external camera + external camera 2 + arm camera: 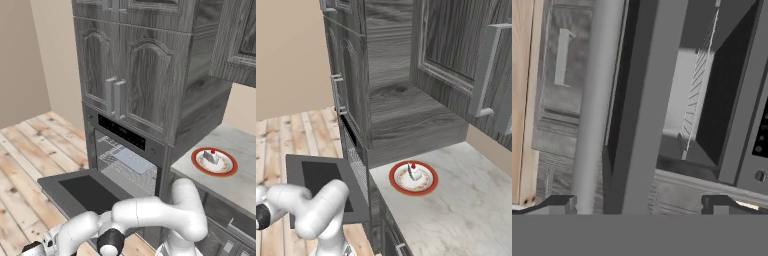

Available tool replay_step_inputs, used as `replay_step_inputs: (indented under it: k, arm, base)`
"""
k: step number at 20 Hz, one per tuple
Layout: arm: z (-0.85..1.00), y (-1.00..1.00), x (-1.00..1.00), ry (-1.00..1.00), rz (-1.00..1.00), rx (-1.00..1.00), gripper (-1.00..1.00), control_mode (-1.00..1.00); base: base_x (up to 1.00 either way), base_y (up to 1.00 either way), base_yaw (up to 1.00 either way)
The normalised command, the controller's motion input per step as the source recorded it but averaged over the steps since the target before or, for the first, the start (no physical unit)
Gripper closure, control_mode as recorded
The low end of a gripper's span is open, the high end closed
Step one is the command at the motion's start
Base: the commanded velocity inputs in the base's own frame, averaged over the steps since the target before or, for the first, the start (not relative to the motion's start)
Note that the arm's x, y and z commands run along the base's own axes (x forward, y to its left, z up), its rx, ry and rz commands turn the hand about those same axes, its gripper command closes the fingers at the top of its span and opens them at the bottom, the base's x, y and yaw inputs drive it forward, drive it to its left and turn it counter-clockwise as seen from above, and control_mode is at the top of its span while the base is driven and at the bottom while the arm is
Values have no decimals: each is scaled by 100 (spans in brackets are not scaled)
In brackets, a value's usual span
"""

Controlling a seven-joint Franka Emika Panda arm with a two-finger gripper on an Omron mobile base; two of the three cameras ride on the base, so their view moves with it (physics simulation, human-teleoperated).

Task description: Take the baked cake out of the oven and place it on the plate for cooling. Then close the oven door.

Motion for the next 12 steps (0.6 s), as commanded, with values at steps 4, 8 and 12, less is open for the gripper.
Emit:
replay_step_inputs:
  k: [4,8,12]
  arm:
    - [-36,22,15,0,-5,-14,-100,-100]
    - [-39,16,26,0,-7,-15,-100,-100]
    - [-41,7,20,0,-8,-17,-100,-100]
  base:
    - [0,0,0]
    - [0,0,0]
    - [0,0,0]
